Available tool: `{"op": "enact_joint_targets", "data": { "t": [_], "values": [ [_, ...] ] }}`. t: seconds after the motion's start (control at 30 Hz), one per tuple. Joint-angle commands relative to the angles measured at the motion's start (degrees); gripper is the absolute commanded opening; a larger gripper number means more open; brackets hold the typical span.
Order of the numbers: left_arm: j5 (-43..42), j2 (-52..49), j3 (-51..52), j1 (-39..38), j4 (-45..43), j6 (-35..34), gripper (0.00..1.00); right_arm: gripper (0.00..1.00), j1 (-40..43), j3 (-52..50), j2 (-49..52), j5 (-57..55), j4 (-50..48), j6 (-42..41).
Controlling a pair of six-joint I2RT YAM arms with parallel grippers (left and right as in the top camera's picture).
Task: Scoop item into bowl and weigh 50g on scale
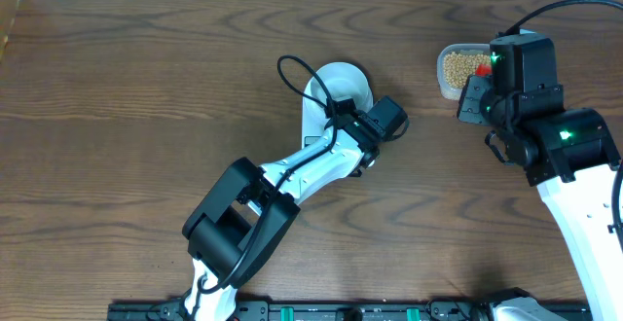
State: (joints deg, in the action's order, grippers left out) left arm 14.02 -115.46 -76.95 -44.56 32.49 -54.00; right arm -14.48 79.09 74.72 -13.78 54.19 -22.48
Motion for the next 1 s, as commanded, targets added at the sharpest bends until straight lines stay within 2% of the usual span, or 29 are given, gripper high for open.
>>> {"op": "enact_joint_targets", "data": {
  "t": [0.0, 0.97],
  "values": [
    [-1.6, -3.1, 0.8, 0.0, 0.2, -0.2, 0.07, 0.01, 0.3, 1.0, -0.2, -0.7, 0.1, 0.7],
    [-1.3, -3.1, 0.8, 0.8, 1.3, -0.1, 0.07, 0.01, 0.3, 1.0, -0.2, -0.7, 0.8, 1.4]
  ]
}}
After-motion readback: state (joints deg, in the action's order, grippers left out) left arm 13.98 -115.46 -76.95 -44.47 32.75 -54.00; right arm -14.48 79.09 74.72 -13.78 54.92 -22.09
